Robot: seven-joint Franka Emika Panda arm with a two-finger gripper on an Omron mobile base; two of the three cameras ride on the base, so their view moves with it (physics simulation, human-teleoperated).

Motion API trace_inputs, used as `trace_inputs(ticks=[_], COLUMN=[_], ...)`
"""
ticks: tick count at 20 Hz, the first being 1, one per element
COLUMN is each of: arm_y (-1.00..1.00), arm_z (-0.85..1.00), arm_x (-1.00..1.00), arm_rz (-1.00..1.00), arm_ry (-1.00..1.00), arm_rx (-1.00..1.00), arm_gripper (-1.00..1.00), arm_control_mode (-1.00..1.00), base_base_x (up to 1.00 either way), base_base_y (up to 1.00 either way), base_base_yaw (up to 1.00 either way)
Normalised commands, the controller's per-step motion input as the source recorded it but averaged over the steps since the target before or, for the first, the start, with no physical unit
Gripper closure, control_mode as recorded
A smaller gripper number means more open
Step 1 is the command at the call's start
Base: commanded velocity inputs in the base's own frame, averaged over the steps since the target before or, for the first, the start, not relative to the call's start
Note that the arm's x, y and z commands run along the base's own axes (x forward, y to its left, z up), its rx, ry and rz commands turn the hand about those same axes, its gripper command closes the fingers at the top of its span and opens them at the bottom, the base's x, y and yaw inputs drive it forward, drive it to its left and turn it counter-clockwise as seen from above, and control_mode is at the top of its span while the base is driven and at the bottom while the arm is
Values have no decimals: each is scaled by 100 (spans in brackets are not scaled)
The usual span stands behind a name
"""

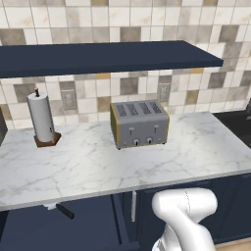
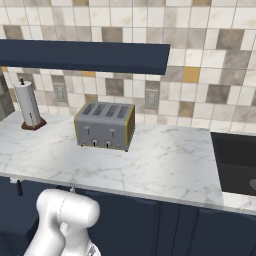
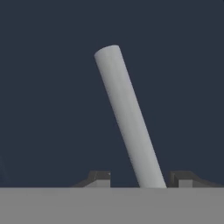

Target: Take the pizza cutter from the drawer on the left and place it on the dining counter for cutting.

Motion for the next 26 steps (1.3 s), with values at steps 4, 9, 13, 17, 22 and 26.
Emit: trace_inputs(ticks=[4, 9, 13, 17, 22, 26], arm_y=[30, 30, 27, 22, 19, 18], arm_z=[-35, -36, -35, -32, -13, 3], arm_x=[-50, -51, -38, -8, -9, -16], arm_rz=[-2, -2, -3, -6, -3, 0], arm_ry=[0, 0, 0, 0, -6, -13], arm_rx=[0, 0, 0, 0, 0, 0], arm_gripper=[100, 100, 100, 100, 100, 100], arm_control_mode=[-100, -100, -100, -100, -100, -100], base_base_x=[0, 0, 0, 0, 0, 0], base_base_y=[0, 0, 0, 0, 0, 0], base_base_yaw=[0, 0, 0, 0, 0, 0])
